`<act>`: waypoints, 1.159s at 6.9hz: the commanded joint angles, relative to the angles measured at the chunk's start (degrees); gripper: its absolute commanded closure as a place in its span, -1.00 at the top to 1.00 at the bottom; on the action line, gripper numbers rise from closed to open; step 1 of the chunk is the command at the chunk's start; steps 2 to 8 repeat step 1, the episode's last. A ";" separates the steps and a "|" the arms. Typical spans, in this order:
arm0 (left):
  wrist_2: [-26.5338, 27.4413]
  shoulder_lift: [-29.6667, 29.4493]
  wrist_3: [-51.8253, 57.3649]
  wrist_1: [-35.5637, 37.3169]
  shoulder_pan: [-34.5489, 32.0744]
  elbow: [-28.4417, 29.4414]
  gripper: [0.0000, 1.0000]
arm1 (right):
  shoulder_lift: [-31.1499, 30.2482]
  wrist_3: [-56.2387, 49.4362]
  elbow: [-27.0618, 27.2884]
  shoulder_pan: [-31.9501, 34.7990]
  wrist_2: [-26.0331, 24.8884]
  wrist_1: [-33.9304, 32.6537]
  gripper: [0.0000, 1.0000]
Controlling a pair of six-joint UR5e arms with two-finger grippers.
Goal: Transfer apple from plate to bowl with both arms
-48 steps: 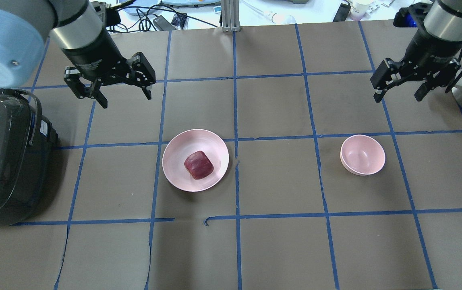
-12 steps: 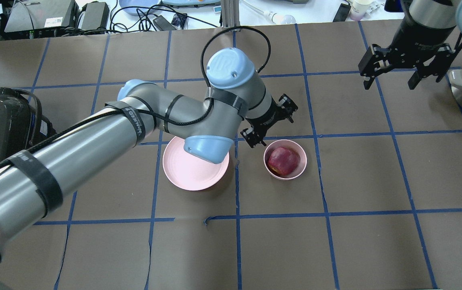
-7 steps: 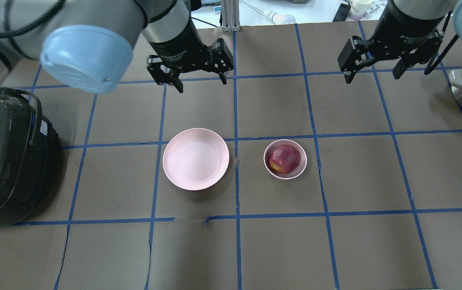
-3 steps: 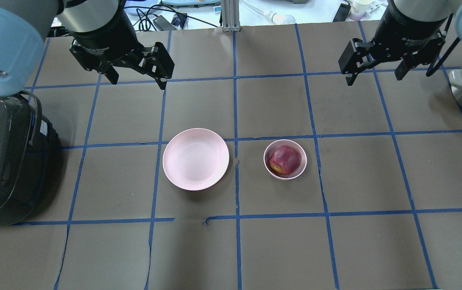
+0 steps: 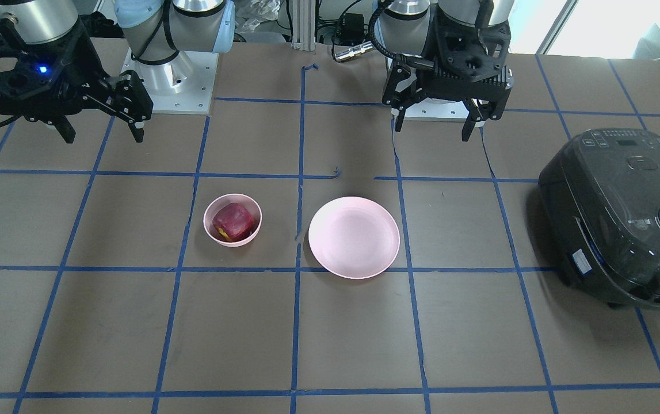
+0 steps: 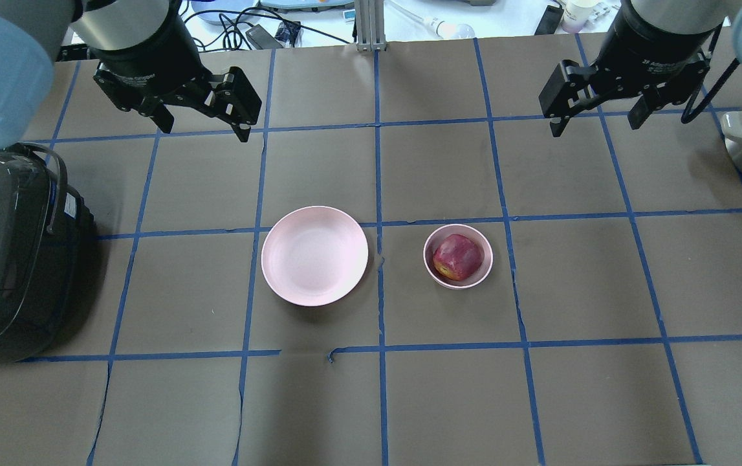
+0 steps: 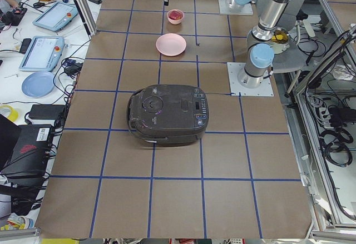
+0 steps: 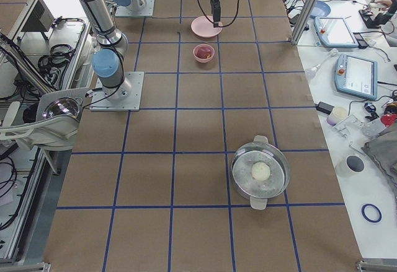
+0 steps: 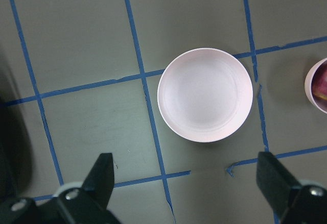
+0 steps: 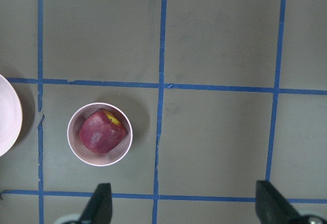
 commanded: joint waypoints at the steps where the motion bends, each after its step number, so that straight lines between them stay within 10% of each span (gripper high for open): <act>1: -1.28 0.18 0.76 -0.26 3.30 -0.19 1.00 | 0.00 -0.04 -0.03 -0.02 0.08 0.00 1.00; 8: -1.28 0.18 0.76 -0.26 3.30 -0.19 1.00 | 0.00 -0.04 -0.03 -0.02 0.08 0.00 1.00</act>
